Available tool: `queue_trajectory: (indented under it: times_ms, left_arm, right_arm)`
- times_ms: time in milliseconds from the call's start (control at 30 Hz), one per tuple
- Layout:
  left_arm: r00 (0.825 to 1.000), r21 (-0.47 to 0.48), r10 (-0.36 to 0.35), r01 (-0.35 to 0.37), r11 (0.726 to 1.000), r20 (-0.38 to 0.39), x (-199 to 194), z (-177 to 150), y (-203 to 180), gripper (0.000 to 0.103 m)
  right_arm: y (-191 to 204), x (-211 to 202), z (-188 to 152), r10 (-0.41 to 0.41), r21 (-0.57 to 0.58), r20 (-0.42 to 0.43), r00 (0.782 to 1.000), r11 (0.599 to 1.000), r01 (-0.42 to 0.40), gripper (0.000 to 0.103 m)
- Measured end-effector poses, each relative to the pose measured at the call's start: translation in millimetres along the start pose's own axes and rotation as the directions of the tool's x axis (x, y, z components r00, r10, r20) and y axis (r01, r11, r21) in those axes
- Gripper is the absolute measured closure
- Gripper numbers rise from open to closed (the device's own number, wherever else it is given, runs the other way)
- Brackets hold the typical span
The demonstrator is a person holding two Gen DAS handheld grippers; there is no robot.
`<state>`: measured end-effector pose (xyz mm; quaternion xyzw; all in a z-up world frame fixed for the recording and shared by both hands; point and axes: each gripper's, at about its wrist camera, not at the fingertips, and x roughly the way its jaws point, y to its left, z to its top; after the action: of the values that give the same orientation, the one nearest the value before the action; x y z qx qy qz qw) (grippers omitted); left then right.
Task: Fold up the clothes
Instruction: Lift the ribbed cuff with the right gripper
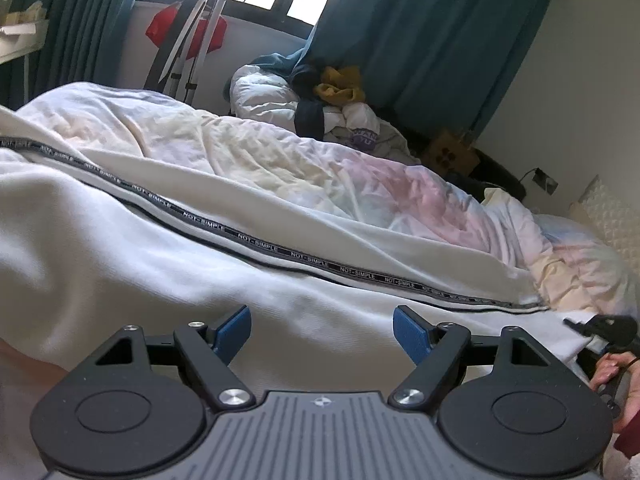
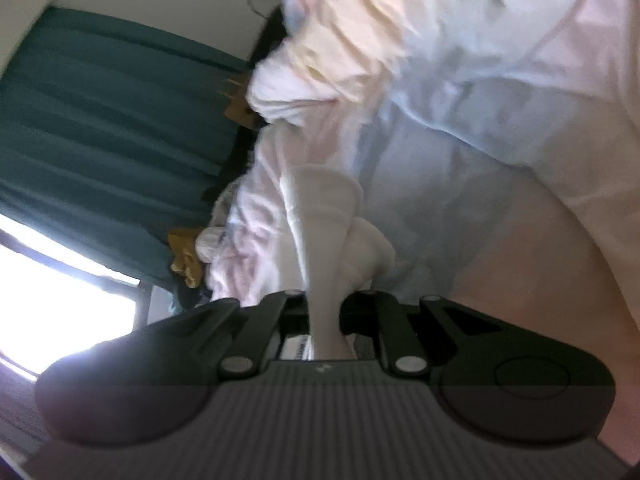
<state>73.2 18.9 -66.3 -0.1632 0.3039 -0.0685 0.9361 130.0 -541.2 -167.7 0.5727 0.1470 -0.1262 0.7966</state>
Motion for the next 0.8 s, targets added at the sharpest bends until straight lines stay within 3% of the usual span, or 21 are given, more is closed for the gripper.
queue_trajectory:
  times_ms: [133,267,533,700,800]
  left_arm:
    - [1.0,0.01,0.01,-0.011,1.0,0.025,-2.5,3.3,0.1,0.023]
    - [0.997,0.018,0.077,-0.077,0.997,0.029,3.6,6.9,4.0,0.023]
    - [0.99,0.058,0.134,-0.132,0.99,-0.033,21.2,5.6,4.4,0.022]
    - [0.986,0.076,0.149,-0.143,0.987,-0.076,26.9,6.4,2.4,0.021]
    - [0.991,0.03,0.119,-0.118,0.993,-0.067,21.5,14.4,7.4,0.021]
  right_arm:
    - [10.7,-6.1,-0.1,0.023,-0.017,0.018,1.0,1.0,-0.023,0.094]
    - [25.3,-14.9,-4.2,0.043,-0.07,0.039,0.998,0.997,-0.04,0.094]
    - [43.6,-27.4,-11.8,0.083,-0.154,0.056,0.995,0.985,-0.073,0.094]
    - [53.2,-33.1,-14.7,0.087,-0.224,0.067,0.994,0.972,-0.07,0.094]
    - [66.0,-34.6,-16.5,0.1,-0.288,0.072,0.992,0.955,-0.075,0.094]
